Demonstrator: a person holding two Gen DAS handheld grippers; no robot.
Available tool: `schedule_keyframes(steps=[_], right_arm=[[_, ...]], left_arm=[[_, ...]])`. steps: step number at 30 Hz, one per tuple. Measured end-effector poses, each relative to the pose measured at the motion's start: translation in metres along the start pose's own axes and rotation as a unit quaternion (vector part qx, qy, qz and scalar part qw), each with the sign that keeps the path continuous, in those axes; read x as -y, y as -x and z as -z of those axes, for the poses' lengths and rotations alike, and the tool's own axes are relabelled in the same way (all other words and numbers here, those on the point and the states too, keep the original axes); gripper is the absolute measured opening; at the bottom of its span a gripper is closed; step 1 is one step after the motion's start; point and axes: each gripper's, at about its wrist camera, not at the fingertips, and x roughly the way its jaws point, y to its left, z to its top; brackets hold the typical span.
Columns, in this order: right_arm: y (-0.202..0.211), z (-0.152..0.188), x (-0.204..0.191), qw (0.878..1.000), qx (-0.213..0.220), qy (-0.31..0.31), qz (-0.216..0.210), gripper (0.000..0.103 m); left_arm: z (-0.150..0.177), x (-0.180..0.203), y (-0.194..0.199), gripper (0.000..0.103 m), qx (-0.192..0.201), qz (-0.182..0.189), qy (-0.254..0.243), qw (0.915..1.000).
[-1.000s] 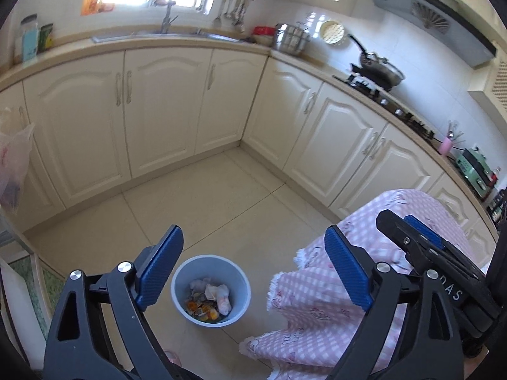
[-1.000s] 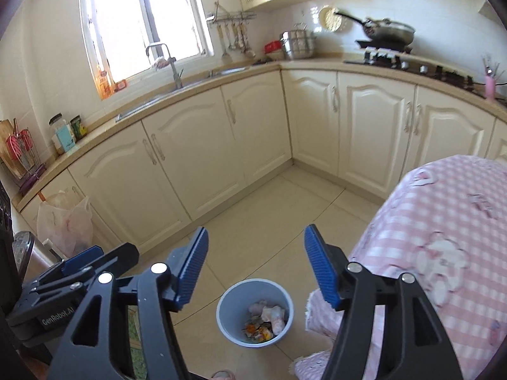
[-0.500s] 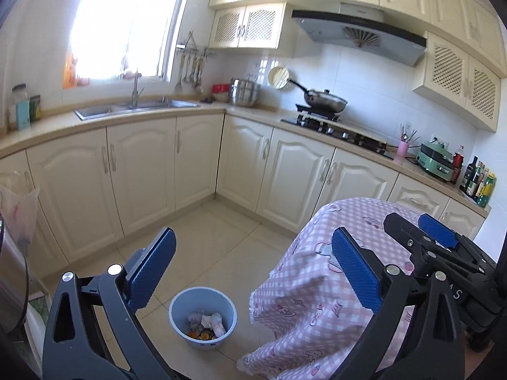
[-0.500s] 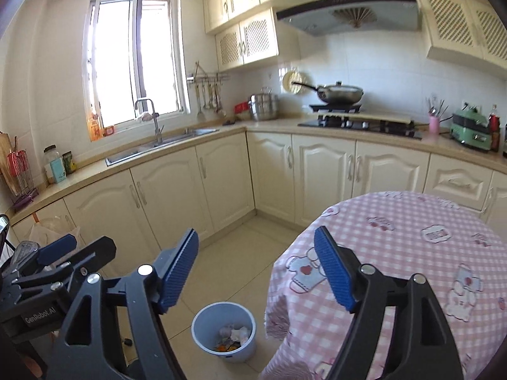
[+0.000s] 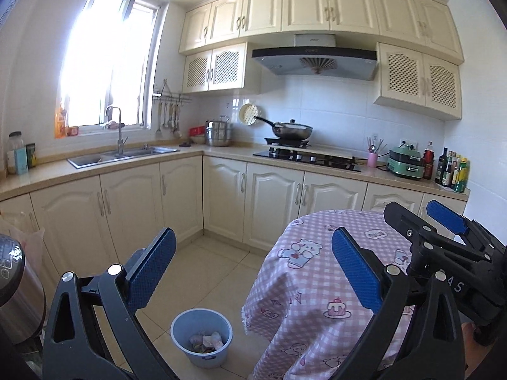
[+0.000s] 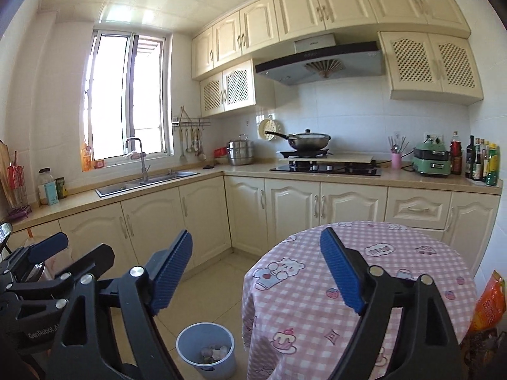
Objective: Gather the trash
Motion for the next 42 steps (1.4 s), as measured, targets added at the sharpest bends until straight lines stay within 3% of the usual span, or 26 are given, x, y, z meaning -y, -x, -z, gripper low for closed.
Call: schedule_keyframes(steps=[11, 42], right_arm=[[0.054, -0.006, 0.008, 0.998, 0.056, 0.012, 0.023, 0.084], [0.061, 0.004, 0.012, 0.998, 0.063, 0.008, 0.026, 0.086]], left_arm=[[-0.005, 0.019, 0.042, 0.095, 0.051, -0.005, -0.019, 0.9985], [-0.001, 0.028, 0.046, 0.095, 0.049, -0.002, -0.035, 0.9982]])
